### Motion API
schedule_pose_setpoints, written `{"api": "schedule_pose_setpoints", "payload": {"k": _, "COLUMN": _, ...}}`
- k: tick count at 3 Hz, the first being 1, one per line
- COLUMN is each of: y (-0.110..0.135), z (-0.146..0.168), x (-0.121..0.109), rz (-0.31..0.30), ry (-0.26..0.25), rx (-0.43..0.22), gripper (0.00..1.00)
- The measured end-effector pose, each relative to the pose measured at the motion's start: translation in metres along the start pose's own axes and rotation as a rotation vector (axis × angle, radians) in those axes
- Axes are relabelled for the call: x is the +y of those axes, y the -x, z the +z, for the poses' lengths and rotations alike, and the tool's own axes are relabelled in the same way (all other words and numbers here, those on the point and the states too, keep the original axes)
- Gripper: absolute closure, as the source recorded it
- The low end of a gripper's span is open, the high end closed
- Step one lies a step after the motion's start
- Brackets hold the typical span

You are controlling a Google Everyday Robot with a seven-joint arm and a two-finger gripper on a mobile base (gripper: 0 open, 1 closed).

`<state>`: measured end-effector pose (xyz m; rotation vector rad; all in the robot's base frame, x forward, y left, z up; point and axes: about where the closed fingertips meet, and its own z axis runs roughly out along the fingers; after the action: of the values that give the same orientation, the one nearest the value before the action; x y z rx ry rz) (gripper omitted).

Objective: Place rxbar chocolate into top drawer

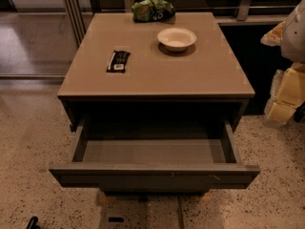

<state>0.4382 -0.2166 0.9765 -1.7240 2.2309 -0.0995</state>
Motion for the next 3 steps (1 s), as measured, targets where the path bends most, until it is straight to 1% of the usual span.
{"api": "schedule_pose_setpoints", "payload": {"k": 1, "y": 0.000, "z": 0.000, "x": 0.000, "rz": 0.000, "ry": 0.000, "rx": 0.000, "gripper": 0.00}}
{"api": "schedule_pose_setpoints", "payload": {"k": 2, "y": 0.008, "z": 0.003, "x": 0.003, "rz": -0.034, "ry": 0.009, "rx": -0.025, "gripper": 0.00}}
{"api": "schedule_pose_setpoints", "payload": {"k": 3, "y": 0.028, "z": 0.035, "x": -0.006, "rz": -0.029, "ry": 0.031, "rx": -0.191, "gripper": 0.00}}
